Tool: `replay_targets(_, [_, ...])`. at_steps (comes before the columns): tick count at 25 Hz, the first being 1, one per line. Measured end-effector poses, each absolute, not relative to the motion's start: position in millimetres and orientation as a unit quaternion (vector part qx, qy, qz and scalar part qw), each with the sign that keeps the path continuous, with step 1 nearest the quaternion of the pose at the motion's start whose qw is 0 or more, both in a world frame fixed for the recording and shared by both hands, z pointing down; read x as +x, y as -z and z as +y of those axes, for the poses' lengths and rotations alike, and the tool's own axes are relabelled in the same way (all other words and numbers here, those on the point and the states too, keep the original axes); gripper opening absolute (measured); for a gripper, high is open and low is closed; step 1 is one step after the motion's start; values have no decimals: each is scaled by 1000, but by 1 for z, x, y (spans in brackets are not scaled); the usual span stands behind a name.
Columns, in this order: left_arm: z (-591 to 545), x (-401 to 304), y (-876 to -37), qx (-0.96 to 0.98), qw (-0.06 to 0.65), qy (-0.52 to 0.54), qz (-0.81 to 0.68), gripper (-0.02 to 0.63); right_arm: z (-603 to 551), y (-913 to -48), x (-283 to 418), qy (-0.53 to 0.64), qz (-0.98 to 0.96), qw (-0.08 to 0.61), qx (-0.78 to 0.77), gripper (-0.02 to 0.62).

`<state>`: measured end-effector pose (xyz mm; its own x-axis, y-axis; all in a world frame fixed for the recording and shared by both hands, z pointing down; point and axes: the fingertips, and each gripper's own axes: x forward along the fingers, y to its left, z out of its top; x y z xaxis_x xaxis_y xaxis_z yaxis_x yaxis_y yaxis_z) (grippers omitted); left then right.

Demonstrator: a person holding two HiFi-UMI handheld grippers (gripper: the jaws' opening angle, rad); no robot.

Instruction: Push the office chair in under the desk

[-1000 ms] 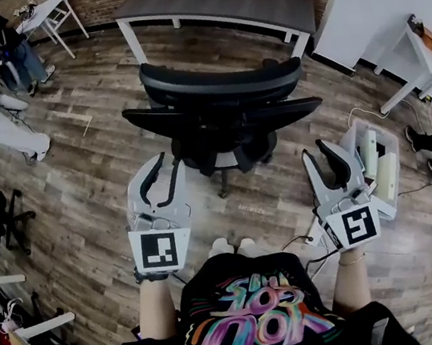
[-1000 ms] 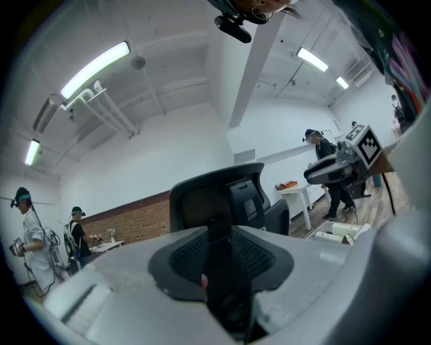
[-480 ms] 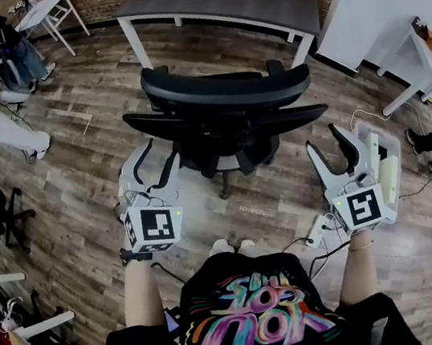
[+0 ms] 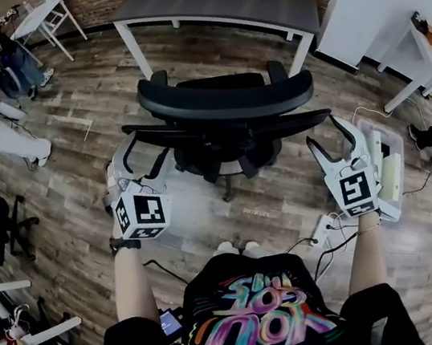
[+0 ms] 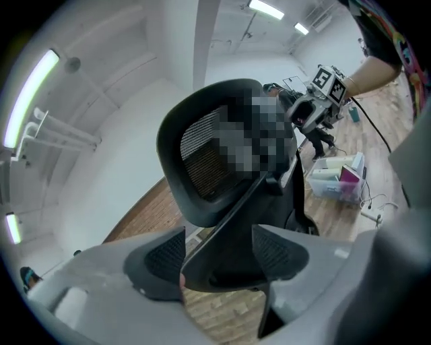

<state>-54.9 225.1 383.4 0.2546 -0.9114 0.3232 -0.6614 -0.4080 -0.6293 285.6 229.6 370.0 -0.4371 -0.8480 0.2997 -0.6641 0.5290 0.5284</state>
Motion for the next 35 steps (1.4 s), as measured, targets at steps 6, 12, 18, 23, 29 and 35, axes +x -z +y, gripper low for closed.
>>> replay_targets(6, [205, -66, -395, -771, 182, 366, 488, 311, 214, -378, 293, 173, -825, 303, 445, 264])
replay_targets(12, [194, -66, -407, -765, 180, 398, 473, 311, 203, -385, 295, 178, -823, 319, 434, 264])
replay_targets(18, [188, -66, -412, -758, 190, 405, 475, 279, 193, -397, 291, 200, -815, 338, 426, 248])
replay_targets(23, [185, -65, -413, -745, 200, 420, 477, 270, 193, -398, 294, 208, -815, 329, 429, 247])
replay_targets(29, [181, -64, -408, -739, 194, 415, 493, 270, 187, -395, 293, 208, -821, 318, 427, 249])
replay_targets(35, [173, -66, -412, -733, 195, 426, 493, 270, 182, -394, 295, 205, -823, 311, 429, 250])
